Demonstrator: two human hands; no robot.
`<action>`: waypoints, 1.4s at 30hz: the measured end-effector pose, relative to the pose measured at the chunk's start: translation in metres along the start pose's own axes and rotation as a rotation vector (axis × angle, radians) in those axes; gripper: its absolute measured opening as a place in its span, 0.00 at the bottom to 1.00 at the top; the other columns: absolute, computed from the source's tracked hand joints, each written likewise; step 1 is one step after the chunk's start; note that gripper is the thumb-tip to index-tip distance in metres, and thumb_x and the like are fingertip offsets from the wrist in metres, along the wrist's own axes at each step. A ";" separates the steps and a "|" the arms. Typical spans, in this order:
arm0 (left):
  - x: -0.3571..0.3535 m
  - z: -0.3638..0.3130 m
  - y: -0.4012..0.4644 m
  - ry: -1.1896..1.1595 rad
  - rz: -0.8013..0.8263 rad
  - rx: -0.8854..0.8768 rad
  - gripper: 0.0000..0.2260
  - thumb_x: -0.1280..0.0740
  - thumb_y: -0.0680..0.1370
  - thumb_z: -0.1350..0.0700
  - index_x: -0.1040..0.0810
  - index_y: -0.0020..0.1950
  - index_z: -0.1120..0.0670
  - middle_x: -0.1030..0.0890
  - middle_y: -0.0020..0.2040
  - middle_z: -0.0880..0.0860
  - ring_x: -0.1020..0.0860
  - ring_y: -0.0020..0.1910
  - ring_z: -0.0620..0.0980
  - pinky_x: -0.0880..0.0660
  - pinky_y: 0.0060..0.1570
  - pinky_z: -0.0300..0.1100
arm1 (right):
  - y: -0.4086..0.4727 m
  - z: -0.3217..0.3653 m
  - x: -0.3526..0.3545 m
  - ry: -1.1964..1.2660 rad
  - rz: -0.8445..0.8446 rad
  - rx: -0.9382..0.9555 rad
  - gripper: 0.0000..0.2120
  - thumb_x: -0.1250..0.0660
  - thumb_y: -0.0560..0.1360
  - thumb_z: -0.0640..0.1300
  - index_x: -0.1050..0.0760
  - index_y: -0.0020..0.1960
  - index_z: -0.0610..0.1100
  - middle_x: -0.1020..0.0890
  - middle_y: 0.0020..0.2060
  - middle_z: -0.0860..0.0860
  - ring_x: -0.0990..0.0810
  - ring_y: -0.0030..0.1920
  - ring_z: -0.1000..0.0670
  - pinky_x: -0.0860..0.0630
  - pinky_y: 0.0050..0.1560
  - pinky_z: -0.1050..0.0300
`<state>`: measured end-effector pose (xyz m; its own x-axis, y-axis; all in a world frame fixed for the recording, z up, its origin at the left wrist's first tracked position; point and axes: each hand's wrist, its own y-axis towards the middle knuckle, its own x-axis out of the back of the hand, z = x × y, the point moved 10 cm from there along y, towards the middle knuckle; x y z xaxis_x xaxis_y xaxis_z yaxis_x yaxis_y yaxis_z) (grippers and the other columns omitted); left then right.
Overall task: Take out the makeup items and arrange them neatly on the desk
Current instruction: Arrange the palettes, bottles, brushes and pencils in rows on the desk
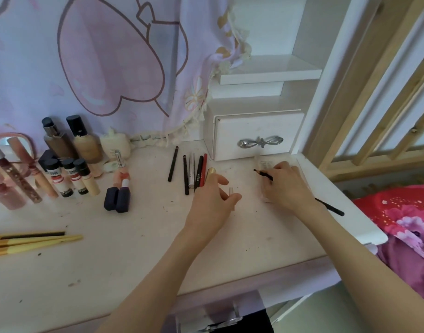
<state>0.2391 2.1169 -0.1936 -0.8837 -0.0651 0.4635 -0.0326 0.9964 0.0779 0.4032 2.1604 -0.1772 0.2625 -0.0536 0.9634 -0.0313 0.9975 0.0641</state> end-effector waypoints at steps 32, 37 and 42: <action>0.017 -0.001 0.002 0.301 -0.078 -0.081 0.08 0.41 0.76 0.65 0.23 0.43 0.61 0.22 0.38 0.57 0.27 0.41 0.56 0.30 0.41 0.46 | 0.006 0.052 -0.043 1.026 0.220 -0.151 0.08 0.39 0.77 0.34 0.24 0.53 0.34 0.20 0.41 0.41 0.20 0.36 0.50 0.20 0.39 0.62; 0.021 -0.008 -0.003 0.233 -0.110 -0.132 0.15 0.39 0.78 0.61 0.25 0.64 0.55 0.23 0.61 0.50 0.24 0.55 0.48 0.29 0.56 0.39 | 0.003 0.023 -0.001 0.814 -0.062 -0.043 0.09 0.38 0.77 0.37 0.21 0.51 0.38 0.18 0.43 0.45 0.20 0.40 0.51 0.26 0.39 0.70; -0.009 -0.038 0.004 0.390 -0.043 -0.319 0.14 0.40 0.79 0.56 0.27 0.65 0.55 0.26 0.63 0.52 0.27 0.59 0.49 0.35 0.55 0.33 | -0.010 -0.054 0.033 0.485 -0.389 -0.134 0.13 0.43 0.79 0.40 0.21 0.56 0.40 0.18 0.52 0.46 0.23 0.53 0.46 0.33 0.53 0.60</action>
<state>0.2646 2.1196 -0.1634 -0.6427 -0.1817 0.7443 0.1329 0.9303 0.3419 0.4641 2.1515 -0.1598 0.6388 -0.4173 0.6464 0.2668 0.9082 0.3226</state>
